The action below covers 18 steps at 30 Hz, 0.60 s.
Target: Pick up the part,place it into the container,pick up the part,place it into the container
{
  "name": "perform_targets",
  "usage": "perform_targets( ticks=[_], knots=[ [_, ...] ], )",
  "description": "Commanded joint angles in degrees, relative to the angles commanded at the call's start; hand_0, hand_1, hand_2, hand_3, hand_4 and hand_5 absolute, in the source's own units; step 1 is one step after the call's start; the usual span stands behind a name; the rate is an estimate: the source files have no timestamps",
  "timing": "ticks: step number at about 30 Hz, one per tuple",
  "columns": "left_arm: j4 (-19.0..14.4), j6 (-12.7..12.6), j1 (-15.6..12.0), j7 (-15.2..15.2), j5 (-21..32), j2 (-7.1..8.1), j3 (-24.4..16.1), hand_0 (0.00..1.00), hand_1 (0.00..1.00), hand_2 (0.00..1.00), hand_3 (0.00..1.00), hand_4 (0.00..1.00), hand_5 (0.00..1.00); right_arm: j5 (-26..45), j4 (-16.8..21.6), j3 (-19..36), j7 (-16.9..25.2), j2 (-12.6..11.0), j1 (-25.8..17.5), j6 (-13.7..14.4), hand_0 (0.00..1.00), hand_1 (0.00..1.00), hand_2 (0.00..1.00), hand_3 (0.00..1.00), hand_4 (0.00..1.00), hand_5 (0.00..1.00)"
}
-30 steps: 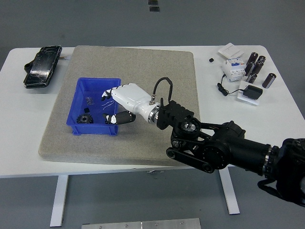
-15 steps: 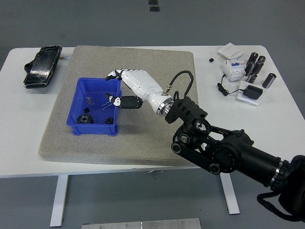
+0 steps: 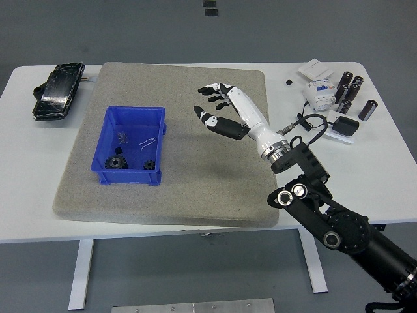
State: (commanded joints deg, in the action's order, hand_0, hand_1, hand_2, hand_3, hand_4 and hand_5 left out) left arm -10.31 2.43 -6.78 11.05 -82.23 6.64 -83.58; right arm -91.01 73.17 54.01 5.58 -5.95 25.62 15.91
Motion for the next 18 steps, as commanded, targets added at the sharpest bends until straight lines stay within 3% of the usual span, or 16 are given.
perform_targets(
  ticks=[7, 18],
  knots=[
    [0.00, 0.04, -0.12, -0.01, -0.22, -0.28, -0.11, 0.668, 0.648, 0.645, 0.579, 0.708, 0.516, 5.88, 2.77, 6.63, 2.84, -1.07, -5.73, -1.02, 0.725, 0.693, 0.737, 0.719, 0.701, 0.495],
    [0.00, 0.08, 0.81, -0.26, -0.49, 0.21, -0.34, 0.668, 0.647, 0.645, 0.581, 0.708, 0.511, 15.86, 4.06, 8.84, 6.33, -2.11, -8.20, -1.53, 0.757, 0.717, 0.749, 0.712, 0.717, 0.501]
  ],
)
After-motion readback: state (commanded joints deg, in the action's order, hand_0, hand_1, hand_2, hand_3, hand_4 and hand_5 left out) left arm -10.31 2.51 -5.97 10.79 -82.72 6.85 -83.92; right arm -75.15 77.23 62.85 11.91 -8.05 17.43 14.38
